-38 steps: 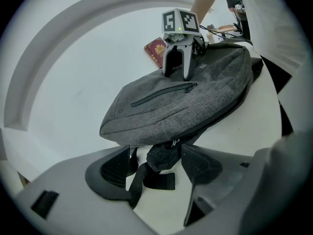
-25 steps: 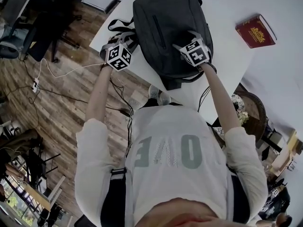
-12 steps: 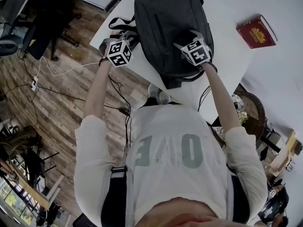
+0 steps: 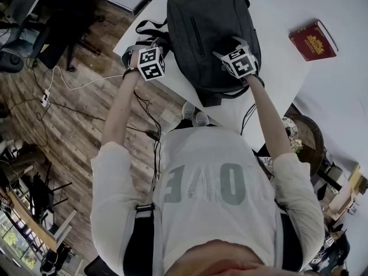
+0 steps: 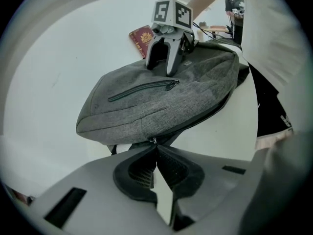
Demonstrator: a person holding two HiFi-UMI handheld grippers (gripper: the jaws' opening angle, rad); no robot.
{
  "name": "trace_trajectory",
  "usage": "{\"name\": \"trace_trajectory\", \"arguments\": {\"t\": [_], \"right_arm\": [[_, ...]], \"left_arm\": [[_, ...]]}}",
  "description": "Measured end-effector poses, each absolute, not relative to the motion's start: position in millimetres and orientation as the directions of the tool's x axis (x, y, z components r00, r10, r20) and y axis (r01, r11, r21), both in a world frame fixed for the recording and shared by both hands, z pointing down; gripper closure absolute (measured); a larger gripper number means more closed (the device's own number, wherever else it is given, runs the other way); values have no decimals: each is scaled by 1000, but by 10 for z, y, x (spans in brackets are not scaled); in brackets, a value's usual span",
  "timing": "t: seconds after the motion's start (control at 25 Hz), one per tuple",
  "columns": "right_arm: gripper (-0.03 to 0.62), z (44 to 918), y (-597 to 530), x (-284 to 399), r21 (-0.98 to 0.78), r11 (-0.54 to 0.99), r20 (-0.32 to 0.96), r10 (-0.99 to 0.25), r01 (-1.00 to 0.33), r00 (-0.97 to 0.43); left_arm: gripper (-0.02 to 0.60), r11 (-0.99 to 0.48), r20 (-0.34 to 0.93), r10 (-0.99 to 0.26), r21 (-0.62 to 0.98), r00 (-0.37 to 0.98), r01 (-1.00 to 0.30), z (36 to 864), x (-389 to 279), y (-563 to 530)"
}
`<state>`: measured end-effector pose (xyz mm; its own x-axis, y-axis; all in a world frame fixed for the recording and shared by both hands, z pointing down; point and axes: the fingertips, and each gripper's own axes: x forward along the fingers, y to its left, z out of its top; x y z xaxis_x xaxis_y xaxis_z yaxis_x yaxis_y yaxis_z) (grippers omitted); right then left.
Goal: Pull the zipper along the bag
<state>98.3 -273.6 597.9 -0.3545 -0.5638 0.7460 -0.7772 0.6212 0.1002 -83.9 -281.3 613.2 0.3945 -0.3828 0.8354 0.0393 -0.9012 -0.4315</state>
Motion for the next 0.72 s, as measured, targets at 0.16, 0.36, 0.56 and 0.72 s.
{"name": "trace_trajectory", "arguments": {"t": [0.16, 0.36, 0.56, 0.72], "right_arm": [[227, 5973, -2732, 991, 102, 621, 743, -567, -777, -356], [227, 5962, -2729, 979, 101, 621, 739, -570, -777, -360], [227, 5955, -2735, 969, 104, 623, 737, -572, -775, -360], [227, 5963, -2736, 967, 103, 624, 736, -571, -775, -362]], "left_arm": [[554, -930, 837, -352, -362, 418, -57, 6075, -854, -2758], [551, -906, 807, -406, -418, 428, -71, 6084, -852, -2765], [551, -903, 782, -423, -407, 458, -139, 6166, -806, -2806], [551, -908, 754, -418, -369, 507, -199, 6182, -760, -2862]]}}
